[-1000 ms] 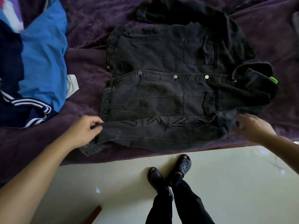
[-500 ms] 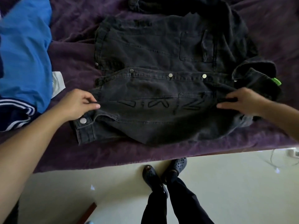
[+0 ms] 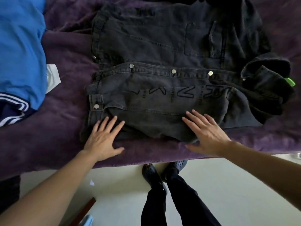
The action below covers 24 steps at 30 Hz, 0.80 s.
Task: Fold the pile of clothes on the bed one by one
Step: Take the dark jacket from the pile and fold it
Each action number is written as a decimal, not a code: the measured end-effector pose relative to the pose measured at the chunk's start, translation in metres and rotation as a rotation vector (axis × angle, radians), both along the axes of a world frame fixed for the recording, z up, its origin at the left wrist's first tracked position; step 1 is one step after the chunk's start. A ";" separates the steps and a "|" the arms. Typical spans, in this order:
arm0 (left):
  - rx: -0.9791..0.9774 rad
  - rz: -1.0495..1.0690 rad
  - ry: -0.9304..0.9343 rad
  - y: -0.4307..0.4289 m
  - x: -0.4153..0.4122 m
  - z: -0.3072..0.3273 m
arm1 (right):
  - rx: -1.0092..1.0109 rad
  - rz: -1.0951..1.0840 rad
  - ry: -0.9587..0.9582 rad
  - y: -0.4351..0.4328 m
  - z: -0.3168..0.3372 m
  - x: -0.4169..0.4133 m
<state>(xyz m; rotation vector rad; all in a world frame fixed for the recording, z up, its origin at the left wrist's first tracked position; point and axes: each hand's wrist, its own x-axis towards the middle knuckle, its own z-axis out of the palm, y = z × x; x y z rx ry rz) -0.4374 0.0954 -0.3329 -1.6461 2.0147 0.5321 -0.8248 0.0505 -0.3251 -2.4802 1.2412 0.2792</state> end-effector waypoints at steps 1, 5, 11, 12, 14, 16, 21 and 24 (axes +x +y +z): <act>-0.031 0.029 -0.035 0.005 0.007 -0.005 | 0.028 -0.027 0.096 0.004 -0.009 -0.003; -0.210 0.053 -0.141 -0.003 0.009 -0.017 | 0.000 -0.332 0.278 -0.013 -0.028 -0.021; -0.106 0.093 -0.176 -0.027 -0.011 -0.002 | -0.084 -0.333 0.107 0.000 -0.007 -0.045; -0.073 0.093 -0.161 -0.025 -0.012 0.006 | -0.088 -0.349 0.070 0.003 0.003 -0.047; -0.012 0.070 -0.104 -0.016 -0.010 0.024 | -0.028 -0.342 0.089 0.010 0.026 -0.052; 0.060 0.036 -0.037 -0.006 -0.007 0.044 | 0.117 -0.315 0.185 0.015 0.046 -0.055; 0.283 0.105 0.133 -0.042 0.005 0.099 | 0.333 -0.405 0.317 -0.027 0.081 -0.059; 0.265 0.136 0.134 -0.102 0.007 0.124 | 0.489 -0.545 0.105 -0.082 0.087 -0.070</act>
